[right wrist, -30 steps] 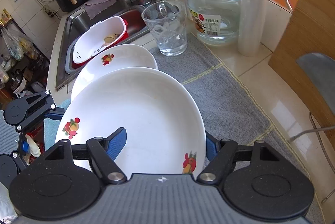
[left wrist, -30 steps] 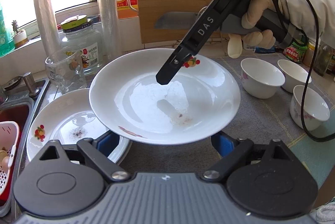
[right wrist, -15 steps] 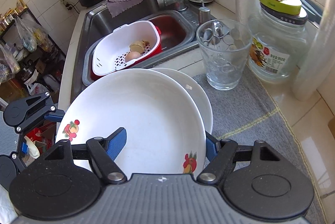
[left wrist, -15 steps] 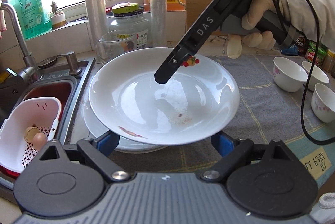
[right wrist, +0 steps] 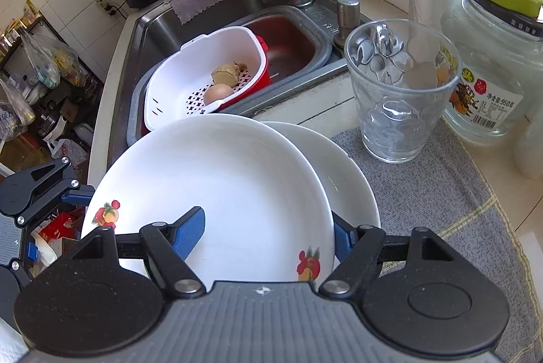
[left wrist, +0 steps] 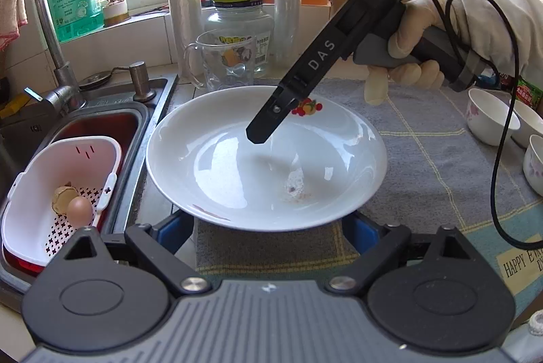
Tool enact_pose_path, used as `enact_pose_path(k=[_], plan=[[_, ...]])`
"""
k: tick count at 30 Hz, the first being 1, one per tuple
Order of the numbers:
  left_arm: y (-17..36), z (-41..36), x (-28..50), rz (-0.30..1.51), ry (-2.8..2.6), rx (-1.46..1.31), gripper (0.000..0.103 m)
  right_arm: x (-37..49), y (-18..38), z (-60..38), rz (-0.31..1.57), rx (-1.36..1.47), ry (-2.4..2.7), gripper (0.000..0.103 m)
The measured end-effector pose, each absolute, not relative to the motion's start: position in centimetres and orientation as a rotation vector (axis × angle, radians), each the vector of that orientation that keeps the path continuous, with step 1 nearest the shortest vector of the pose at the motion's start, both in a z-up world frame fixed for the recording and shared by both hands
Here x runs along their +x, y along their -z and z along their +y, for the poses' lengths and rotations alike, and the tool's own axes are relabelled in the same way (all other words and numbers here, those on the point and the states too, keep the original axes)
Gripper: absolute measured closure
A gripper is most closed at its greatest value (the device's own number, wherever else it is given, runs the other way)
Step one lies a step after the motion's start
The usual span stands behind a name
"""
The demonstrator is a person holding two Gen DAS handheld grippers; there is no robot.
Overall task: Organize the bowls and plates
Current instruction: 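Lower the plate onto the stack and open the right gripper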
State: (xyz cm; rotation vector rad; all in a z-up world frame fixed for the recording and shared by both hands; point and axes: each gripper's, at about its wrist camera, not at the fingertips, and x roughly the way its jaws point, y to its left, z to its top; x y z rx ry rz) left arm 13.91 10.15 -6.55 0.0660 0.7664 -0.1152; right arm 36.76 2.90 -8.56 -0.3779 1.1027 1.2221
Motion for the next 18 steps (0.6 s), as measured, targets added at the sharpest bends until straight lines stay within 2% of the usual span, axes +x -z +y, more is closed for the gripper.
enact_pose_path(k=[18], plan=[[7.18, 10.22, 14.52, 0.778, 0.120, 0.053, 0.009, 37.15, 8.83, 1.92, 1.120, -0.389, -1.176, 0.022]])
